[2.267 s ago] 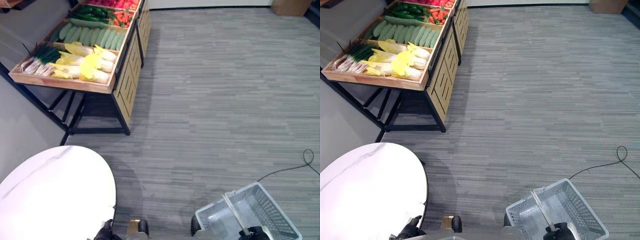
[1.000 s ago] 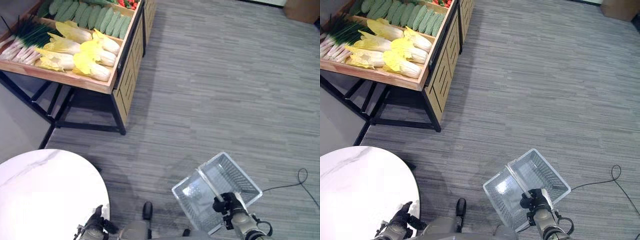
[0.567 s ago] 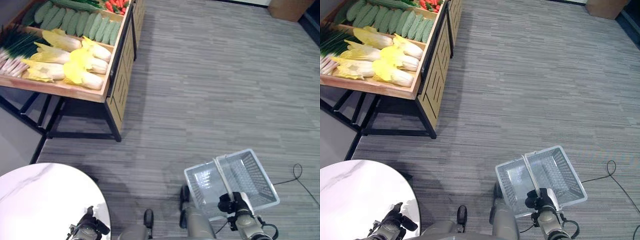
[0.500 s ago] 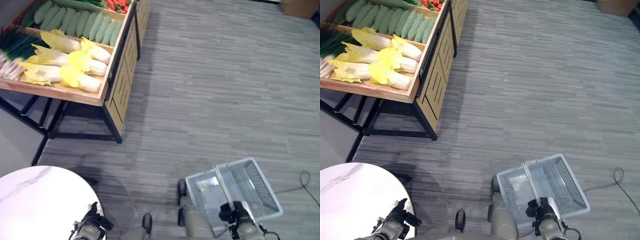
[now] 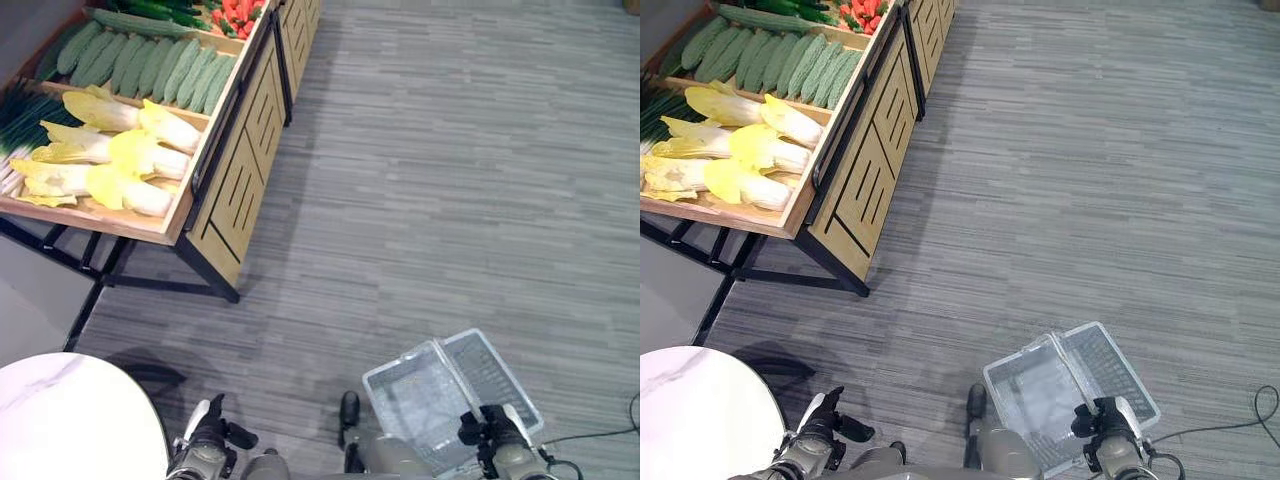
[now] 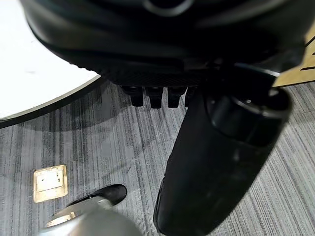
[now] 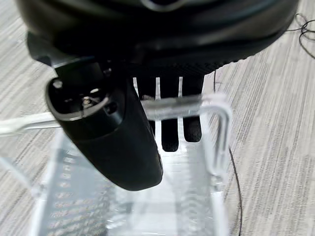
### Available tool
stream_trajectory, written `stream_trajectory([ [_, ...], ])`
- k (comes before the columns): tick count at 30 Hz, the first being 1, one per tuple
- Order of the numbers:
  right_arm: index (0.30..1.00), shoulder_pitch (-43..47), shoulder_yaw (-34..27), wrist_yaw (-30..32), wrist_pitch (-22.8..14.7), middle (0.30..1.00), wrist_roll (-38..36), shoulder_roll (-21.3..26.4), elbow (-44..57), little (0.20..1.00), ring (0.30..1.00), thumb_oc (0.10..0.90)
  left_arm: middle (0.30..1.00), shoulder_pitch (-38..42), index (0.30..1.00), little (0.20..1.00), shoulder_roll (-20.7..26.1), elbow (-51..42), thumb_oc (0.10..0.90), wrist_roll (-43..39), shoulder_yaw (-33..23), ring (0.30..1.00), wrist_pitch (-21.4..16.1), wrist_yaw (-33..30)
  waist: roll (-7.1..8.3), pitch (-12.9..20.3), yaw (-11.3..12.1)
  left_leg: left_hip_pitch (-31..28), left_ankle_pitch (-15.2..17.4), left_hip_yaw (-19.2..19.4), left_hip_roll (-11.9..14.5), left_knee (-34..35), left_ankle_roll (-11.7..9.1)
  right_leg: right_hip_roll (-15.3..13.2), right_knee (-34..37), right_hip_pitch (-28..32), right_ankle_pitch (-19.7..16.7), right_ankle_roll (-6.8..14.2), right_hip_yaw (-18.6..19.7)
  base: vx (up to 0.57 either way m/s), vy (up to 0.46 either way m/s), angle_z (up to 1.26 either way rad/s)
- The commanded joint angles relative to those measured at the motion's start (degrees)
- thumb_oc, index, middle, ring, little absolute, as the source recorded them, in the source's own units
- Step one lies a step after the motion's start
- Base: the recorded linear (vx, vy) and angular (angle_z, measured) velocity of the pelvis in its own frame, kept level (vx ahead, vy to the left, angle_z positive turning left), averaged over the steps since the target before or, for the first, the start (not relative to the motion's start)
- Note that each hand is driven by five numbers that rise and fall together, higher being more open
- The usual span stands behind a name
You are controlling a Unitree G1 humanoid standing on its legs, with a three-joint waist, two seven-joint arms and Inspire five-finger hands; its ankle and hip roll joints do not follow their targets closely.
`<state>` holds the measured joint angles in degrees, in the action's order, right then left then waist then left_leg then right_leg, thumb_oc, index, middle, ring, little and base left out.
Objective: Get the vegetables into the basket
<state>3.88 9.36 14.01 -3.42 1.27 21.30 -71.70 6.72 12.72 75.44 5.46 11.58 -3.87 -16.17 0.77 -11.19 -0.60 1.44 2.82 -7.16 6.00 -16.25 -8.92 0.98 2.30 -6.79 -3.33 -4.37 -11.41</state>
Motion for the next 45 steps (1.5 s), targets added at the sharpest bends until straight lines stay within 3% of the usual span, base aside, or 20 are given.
stream_trajectory([
  [1, 0.3, -0.3, -2.5, 3.1, -0.9, 0.3, -0.7, 4.6, -0.2, 0.3, 0.3, 0.4, 1.0, -0.8, 1.0, 1.0, 2.5, 1.0, 0.9, -0.1, 1.2, 1.0, 0.8, -1.8, -0.84, -1.2, 1.5, 4.5, -6.3, 0.0, -1.8, 10.1, 4.4, -5.6, -6.1, -2.0, 1.6, 9.0, 2.1, 0.07, -0.001, 0.11],
  [4, 0.3, 0.2, -2.5, 3.3, -1.0, 0.3, -0.6, 4.9, 0.2, 0.3, 0.3, 0.4, 1.0, -1.7, 1.0, 1.0, 2.3, 1.8, 0.9, 1.0, 1.2, 1.0, 1.0, -1.8, -0.62, -1.3, 2.3, 8.4, -6.6, 1.3, -2.3, 12.8, 4.5, -6.1, -5.1, -0.5, 1.8, 9.6, 2.4, 0.14, 0.024, 0.32],
  [5, 0.3, 0.7, -1.9, 3.4, -1.3, 0.3, -0.3, 4.8, 1.3, 0.3, 0.3, 0.4, 1.0, -2.6, 1.0, 1.0, 2.1, 2.4, 0.9, 1.3, 1.1, 1.0, 1.1, -1.7, -1.06, -1.4, 3.6, 11.8, -10.0, 1.3, -2.5, 15.4, 4.2, -5.5, -4.4, 0.9, 2.4, 9.6, 3.0, 0.1, 0.033, 0.11],
  [6, 0.3, 0.7, -1.9, 3.5, -1.3, 0.3, -0.3, 4.8, 1.3, 0.3, 0.3, 0.4, 1.0, -2.6, 1.0, 1.0, 2.1, 2.4, 0.9, 1.3, 1.1, 1.0, 1.1, -1.7, -0.99, -1.5, 3.6, 11.5, -10.1, 1.4, -2.5, 15.7, 4.2, -5.5, -4.4, 1.0, 2.5, 9.6, 3.1, 0.17, 0.061, -0.09],
  [8, 0.3, 1.1, -1.1, 3.4, -1.5, 0.3, -0.2, 4.5, 2.3, 0.3, 0.3, 0.4, 1.0, -3.8, 1.0, 1.0, 2.0, 2.8, 0.9, 2.6, 1.5, 1.0, 1.3, -1.2, -1.32, -1.8, 5.4, 15.2, -13.6, 1.5, -2.7, 19.0, 3.7, -4.5, -3.7, 3.8, 3.8, 9.5, 5.2, 0.2, 0.089, -0.4],
  [11, 0.3, 1.1, -0.6, 2.9, -1.5, 0.3, 0.2, 4.0, 3.0, 0.3, 0.3, 0.4, 1.0, -4.8, 1.0, 1.0, 1.8, 3.3, 0.9, 4.1, 1.9, 1.0, 1.3, -0.4, -1.55, -1.6, 6.2, 15.2, -14.8, 2.0, -2.2, 19.5, 3.4, -4.1, -3.7, 5.6, 4.8, 9.6, 7.0, 0.21, 0.133, -0.44],
  [15, 0.3, 0.1, -0.4, 2.1, -1.3, 0.3, 1.4, 2.6, 3.8, 0.3, 0.3, 0.4, 1.0, -6.4, 1.0, 1.0, 1.2, 3.8, 0.9, 5.0, 1.7, 1.0, 1.6, 0.4, -1.08, -0.2, 6.6, 12.2, -13.8, 3.1, -2.4, 19.5, 4.9, -5.9, -4.2, 7.7, 6.0, 10.9, 7.9, 0.25, 0.273, -0.59],
  [16, 0.3, 0.5, -0.6, 2.1, -1.0, 0.3, 0.8, 1.3, 3.5, 0.3, 0.3, 0.4, 1.0, -6.2, 1.0, 1.0, 1.5, 3.7, 0.9, 3.7, 1.0, 1.0, 1.6, 0.3, -0.07, 0.3, 6.9, 11.8, -11.3, 4.4, -3.6, 17.2, 6.6, -7.6, -6.1, 7.6, 5.7, 12.1, 8.8, 0.17, 0.242, -0.23],
  [17, 0.3, 0.5, -0.6, 2.1, -1.0, 0.3, 0.8, 1.3, 3.4, 0.3, 0.3, 0.4, 1.0, -6.2, 1.0, 1.0, 1.5, 3.7, 0.9, 3.6, 1.0, 1.0, 1.6, 0.3, -0.02, 0.3, 7.0, 11.8, -11.2, 4.5, -3.6, 17.1, 6.7, -7.7, -6.1, 7.6, 5.8, 12.1, 8.9, 0.25, 0.37, -0.13],
  [19, 0.3, 0.9, -0.5, 2.0, -0.8, 0.3, 0.6, 0.7, 2.9, 0.3, 0.3, 0.4, 1.0, -5.9, 1.0, 1.0, 2.0, 3.4, 0.9, 3.9, 1.2, 1.0, 1.6, 0.2, 0.54, 0.4, 7.1, 11.6, -9.5, 5.0, -4.4, 15.5, 7.6, -8.6, -7.5, 7.0, 4.4, 12.8, 9.3, 0.12, 0.198, -0.11],
  [20, 0.3, 1.2, -0.4, 2.0, -0.8, 0.3, 0.4, 0.2, 2.7, 0.3, 0.3, 0.4, 1.0, -5.4, 1.0, 1.0, 2.7, 3.2, 0.9, 4.0, 1.3, 1.0, 1.7, 0.1, 1.29, 0.4, 7.0, 11.4, -8.3, 5.3, -5.3, 14.6, 8.4, -9.7, -8.3, 6.7, 1.5, 13.6, 9.7, 0.11, 0.188, -0.15],
  [25, 0.3, 1.8, -0.7, 2.1, -0.5, 0.3, -0.4, -0.6, 2.6, 0.3, 0.3, 0.4, 1.0, -3.9, 1.0, 1.0, 4.4, 2.3, 0.9, 5.0, 1.9, 1.0, 2.0, -0.5, 2.51, 0.6, 6.9, 10.2, -6.4, 5.3, -7.2, 14.6, 10.0, -11.5, -10.7, 5.4, -4.4, 14.9, 10.6, 0.11, 0.19, -0.09],
  [29, 0.3, 2.2, -0.7, 2.4, -0.3, 0.3, -0.6, -0.9, 2.3, 0.3, 0.3, 0.4, 1.0, -2.3, 1.0, 1.0, 5.8, 1.1, 0.9, 5.2, 2.3, 1.0, 2.2, -1.1, 1.94, 0.0, 6.2, 8.2, -5.1, 5.2, -7.9, 14.8, 11.7, -11.6, -19.3, 1.9, -8.3, 14.7, 10.9, 0.08, 0.176, 0.01],
  [33, 0.3, 1.7, -0.6, 2.6, -0.3, 0.3, -0.9, -1.5, 2.5, 0.3, 0.3, 0.4, 1.0, -1.0, 1.0, 1.0, 6.9, 0.0, 0.9, 4.7, 2.4, 1.0, 2.1, -1.5, 1.01, -0.6, 5.5, 5.2, -4.0, 5.0, -7.7, 15.7, 12.5, -11.0, -24.9, -1.7, -7.9, 13.9, 9.1, 0.1, 0.112, 0.0],
  [35, 0.3, 1.8, -0.4, 2.8, -0.3, 0.3, -0.9, -1.9, 2.0, 0.3, 0.3, 0.4, 1.0, 0.5, 1.0, 1.0, 7.4, -0.8, 0.9, 2.6, 1.4, 1.0, 1.7, -2.2, 0.83, -1.0, 4.8, 2.7, -3.0, 5.0, -7.2, 15.9, 12.2, -10.8, -21.2, -5.0, -5.5, 13.1, 6.1, 0.24, 0.02, -0.09],
  [38, 0.3, 1.7, -0.4, 2.8, -0.3, 0.3, -0.9, -2.1, 2.1, 0.3, 0.3, 0.4, 1.0, 0.9, 1.0, 1.0, 7.4, -0.9, 0.9, 2.4, 1.3, 1.0, 1.6, -2.4, 0.89, -1.6, 4.0, 0.9, -2.1, 4.4, -6.7, 16.2, 11.6, -11.0, -16.0, -5.7, -4.8, 13.4, 5.1, 0.19, -0.091, -0.01],
  [39, 0.3, 1.8, -0.2, 2.9, -0.3, 0.3, -0.8, -2.2, 2.9, 0.3, 0.3, 0.4, 1.0, 1.2, 1.0, 1.0, 7.4, -0.9, 0.9, 2.4, 1.2, 1.0, 1.5, -2.5, 1.16, -1.7, 3.1, -0.8, -1.5, 3.8, -6.1, 17.0, 10.8, -11.4, -10.2, -7.3, -6.0, 14.2, 5.2, 0.16, -0.088, 0.04],
  [41, 0.3, 1.7, -0.1, 2.8, -0.3, 0.3, -0.8, -2.4, 3.7, 0.3, 0.3, 0.4, 1.0, 1.4, 1.0, 1.0, 7.2, -0.8, 0.9, 2.4, 1.2, 1.0, 1.4, -2.3, 1.33, -1.8, 2.2, -2.9, -0.5, 3.3, -5.5, 17.6, 9.8, -11.8, -6.1, -8.9, -8.3, 15.2, 6.2, 0.3, -0.162, 0.08],
  [43, 0.3, 1.2, -0.1, 2.6, -0.3, 0.3, -0.7, -2.4, 3.8, 0.3, 0.3, 0.4, 1.0, 1.3, 1.0, 1.0, 6.8, -0.6, 0.9, 2.5, 1.2, 1.0, 1.1, -2.1, 1.48, -1.6, 1.6, -4.9, 0.4, 2.8, -4.9, 18.1, 9.1, -11.4, -4.3, -9.2, -9.7, 15.7, 6.7, 0.27, -0.146, 0.06],
  [45, 0.3, 0.7, -0.3, 2.4, -0.3, 0.3, -0.6, -2.4, 3.7, 0.3, 0.3, 0.4, 1.0, 1.0, 1.0, 1.0, 6.6, -0.6, 0.9, 2.8, 1.3, 1.0, 1.2, -1.9, 1.6, -1.1, 1.5, -5.8, 1.0, 2.4, -4.6, 18.2, 8.4, -11.2, -3.2, -8.1, -8.8, 15.5, 6.3, 0.2, -0.136, 0.2],
])
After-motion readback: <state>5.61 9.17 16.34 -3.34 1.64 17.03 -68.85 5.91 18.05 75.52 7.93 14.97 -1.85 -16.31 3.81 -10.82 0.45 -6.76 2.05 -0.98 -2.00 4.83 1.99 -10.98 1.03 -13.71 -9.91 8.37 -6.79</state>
